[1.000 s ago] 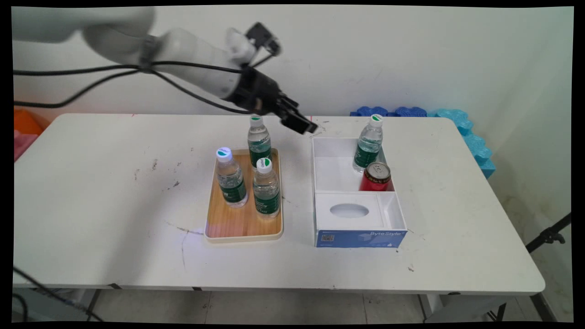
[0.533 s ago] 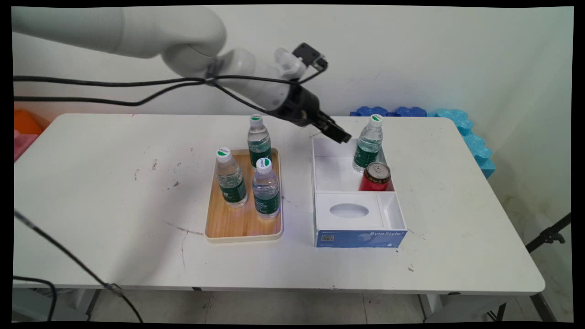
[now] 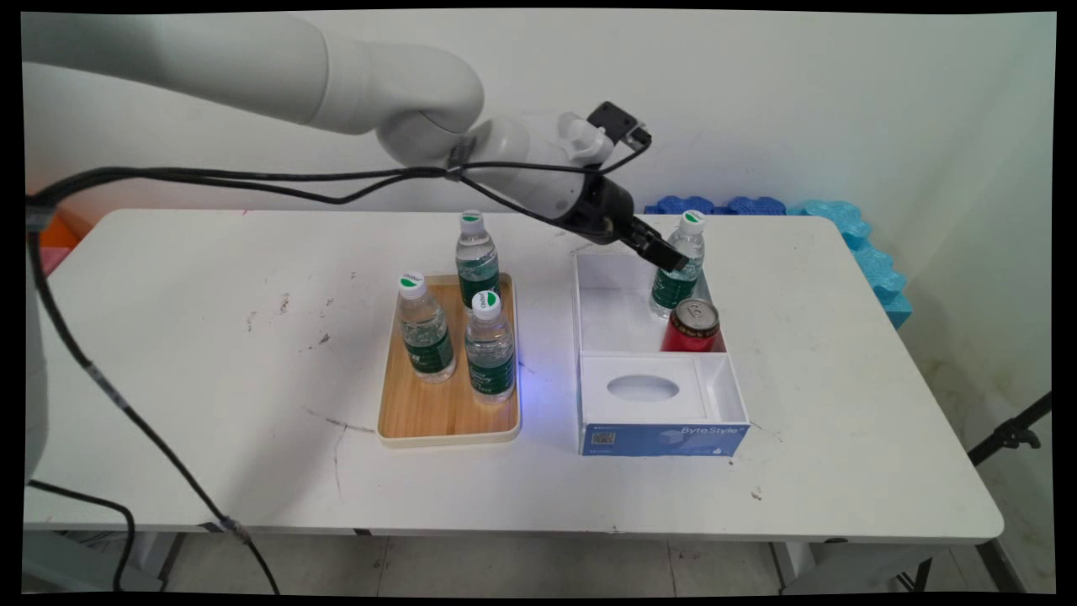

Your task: Pick up the green bottle from the white box

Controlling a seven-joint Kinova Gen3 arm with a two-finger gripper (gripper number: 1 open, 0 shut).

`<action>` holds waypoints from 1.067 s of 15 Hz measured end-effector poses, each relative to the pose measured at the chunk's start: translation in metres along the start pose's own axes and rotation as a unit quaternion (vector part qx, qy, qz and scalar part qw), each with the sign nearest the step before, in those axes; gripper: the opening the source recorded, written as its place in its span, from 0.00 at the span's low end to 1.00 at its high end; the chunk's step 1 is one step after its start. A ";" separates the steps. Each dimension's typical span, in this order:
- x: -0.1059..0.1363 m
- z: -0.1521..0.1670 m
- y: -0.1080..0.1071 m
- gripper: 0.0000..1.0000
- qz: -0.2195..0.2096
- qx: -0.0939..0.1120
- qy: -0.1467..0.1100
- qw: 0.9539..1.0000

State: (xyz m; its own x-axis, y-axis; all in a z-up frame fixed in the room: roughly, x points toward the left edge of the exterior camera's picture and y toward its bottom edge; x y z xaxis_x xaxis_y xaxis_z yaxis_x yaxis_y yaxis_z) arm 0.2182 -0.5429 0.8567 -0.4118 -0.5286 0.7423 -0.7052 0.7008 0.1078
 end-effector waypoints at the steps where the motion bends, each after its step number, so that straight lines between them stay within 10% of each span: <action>1: 0.000 0.005 0.000 1.00 0.000 -0.001 0.002 1.000; 13: -0.006 0.044 0.001 1.00 0.007 -0.009 0.014 1.000; 14: -0.007 0.046 0.001 0.00 0.008 -0.008 0.015 1.000; 16: -0.009 0.048 0.000 0.00 0.008 -0.005 0.017 1.000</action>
State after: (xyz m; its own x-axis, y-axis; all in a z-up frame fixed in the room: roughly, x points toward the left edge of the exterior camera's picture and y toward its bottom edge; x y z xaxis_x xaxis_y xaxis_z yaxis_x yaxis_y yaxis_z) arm 0.1938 -0.5615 0.8182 -0.4029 -0.5005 0.7663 -0.6926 0.7140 0.1022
